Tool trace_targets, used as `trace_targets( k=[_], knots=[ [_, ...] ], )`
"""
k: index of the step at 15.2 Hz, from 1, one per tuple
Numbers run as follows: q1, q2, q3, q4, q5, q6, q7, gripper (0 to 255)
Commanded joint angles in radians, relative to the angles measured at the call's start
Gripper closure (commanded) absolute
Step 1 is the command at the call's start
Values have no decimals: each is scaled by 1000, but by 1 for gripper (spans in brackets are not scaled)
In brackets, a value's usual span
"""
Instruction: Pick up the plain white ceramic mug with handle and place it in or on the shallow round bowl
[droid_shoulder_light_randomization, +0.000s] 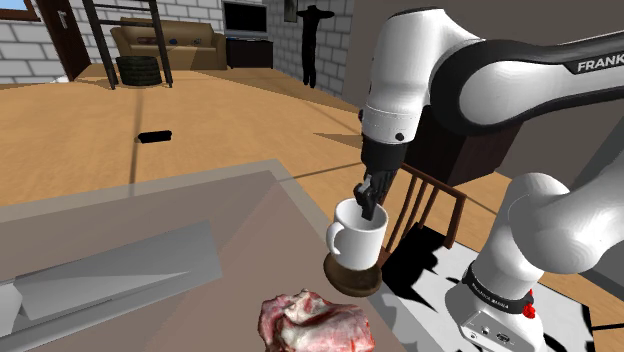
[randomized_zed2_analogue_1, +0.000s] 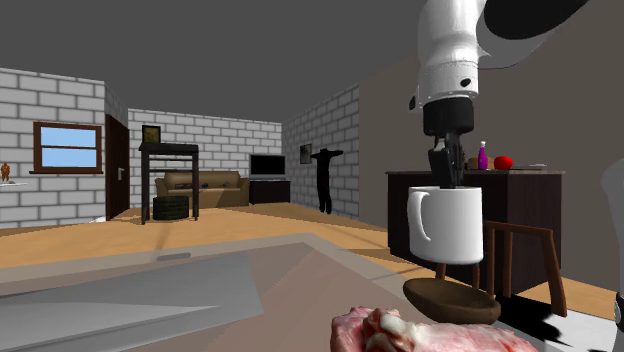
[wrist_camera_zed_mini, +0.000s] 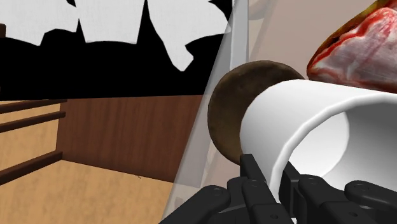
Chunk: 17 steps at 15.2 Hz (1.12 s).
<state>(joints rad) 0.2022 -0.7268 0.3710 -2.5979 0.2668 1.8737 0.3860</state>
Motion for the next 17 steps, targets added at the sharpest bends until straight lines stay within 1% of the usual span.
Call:
trace_targets(
  k=[1, 9, 17],
  knots=[
    [3, 4, 7, -25, 6, 30, -1, 255],
    [8, 45, 37, -113, 30, 159, -4, 255],
    [8, 45, 37, -113, 30, 159, -4, 255]
  ],
)
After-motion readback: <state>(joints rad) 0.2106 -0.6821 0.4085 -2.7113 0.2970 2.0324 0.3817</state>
